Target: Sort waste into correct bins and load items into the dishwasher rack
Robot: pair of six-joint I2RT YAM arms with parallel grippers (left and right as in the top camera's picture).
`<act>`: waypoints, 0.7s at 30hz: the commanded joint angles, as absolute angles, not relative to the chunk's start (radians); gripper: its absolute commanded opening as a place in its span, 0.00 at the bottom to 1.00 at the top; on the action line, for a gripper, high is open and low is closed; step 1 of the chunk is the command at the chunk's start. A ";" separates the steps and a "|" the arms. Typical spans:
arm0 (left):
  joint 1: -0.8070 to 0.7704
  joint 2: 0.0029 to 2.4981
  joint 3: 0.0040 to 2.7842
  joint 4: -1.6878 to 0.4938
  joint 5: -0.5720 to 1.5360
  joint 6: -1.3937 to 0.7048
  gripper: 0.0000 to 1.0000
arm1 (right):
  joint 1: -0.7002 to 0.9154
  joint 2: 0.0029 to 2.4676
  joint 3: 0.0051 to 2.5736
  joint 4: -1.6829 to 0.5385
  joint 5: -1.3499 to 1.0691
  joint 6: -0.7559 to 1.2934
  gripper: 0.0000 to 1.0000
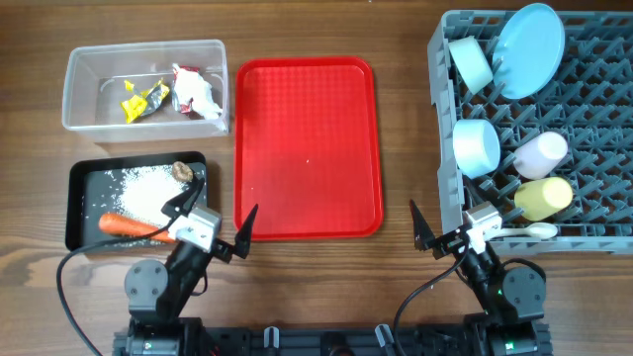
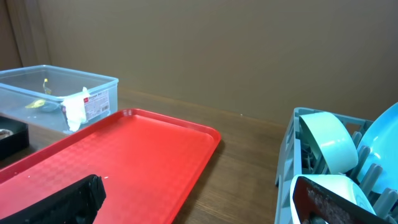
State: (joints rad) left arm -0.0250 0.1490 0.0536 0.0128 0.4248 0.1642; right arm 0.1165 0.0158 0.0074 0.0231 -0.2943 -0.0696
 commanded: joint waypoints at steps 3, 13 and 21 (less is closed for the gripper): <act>-0.019 0.071 0.006 0.035 0.402 0.177 1.00 | 0.112 0.018 0.005 0.025 -0.286 -0.065 1.00; -0.021 0.003 0.006 -0.049 0.384 0.142 1.00 | 0.112 0.018 0.005 0.025 -0.286 -0.064 1.00; -0.021 0.003 0.006 -0.045 0.384 0.142 1.00 | 0.112 0.018 0.005 0.025 -0.286 -0.064 1.00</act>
